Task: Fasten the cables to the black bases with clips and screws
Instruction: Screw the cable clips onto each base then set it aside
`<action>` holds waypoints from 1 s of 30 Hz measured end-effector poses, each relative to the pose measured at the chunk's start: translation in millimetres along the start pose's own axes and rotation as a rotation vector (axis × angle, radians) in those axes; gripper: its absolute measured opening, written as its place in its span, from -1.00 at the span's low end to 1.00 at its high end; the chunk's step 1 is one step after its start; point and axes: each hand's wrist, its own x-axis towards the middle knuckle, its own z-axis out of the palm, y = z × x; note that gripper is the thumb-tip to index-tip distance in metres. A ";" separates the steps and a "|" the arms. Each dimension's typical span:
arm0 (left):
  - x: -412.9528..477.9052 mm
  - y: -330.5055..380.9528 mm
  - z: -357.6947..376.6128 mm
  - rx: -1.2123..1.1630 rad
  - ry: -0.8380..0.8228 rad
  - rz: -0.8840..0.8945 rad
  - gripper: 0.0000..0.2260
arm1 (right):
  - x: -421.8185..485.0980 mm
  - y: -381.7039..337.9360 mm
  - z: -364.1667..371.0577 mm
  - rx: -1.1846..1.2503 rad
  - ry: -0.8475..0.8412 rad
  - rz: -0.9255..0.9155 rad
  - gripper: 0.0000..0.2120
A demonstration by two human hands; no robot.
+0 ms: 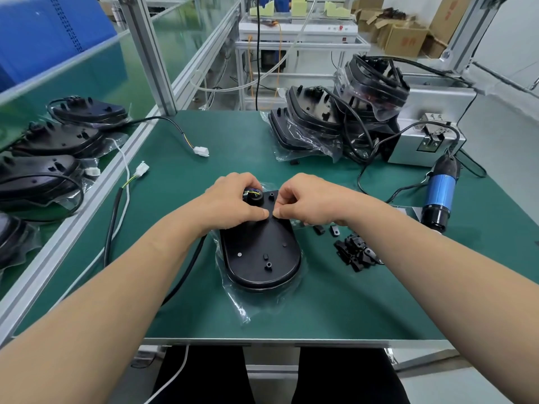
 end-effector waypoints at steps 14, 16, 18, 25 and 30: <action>-0.9 -0.2 1.4 -0.049 -0.045 -0.034 -0.60 | 1.7 0.5 -1.2 0.130 -0.069 0.107 -0.89; -1.1 0.5 1.2 -0.048 -0.049 -0.035 -0.61 | 2.2 -1.0 -0.7 0.109 -0.065 0.099 -0.91; -1.6 1.6 1.2 -0.048 -0.053 -0.038 -0.61 | 2.8 -3.3 -0.3 0.060 -0.051 0.084 -0.90; -3.3 6.2 0.6 -0.016 -0.085 -0.045 -0.60 | 1.0 -7.0 0.4 0.015 -0.043 0.073 -0.88; -0.7 10.2 2.7 0.025 -0.071 -0.067 -0.58 | 0.0 -10.5 -0.6 -0.023 -0.041 0.066 -0.87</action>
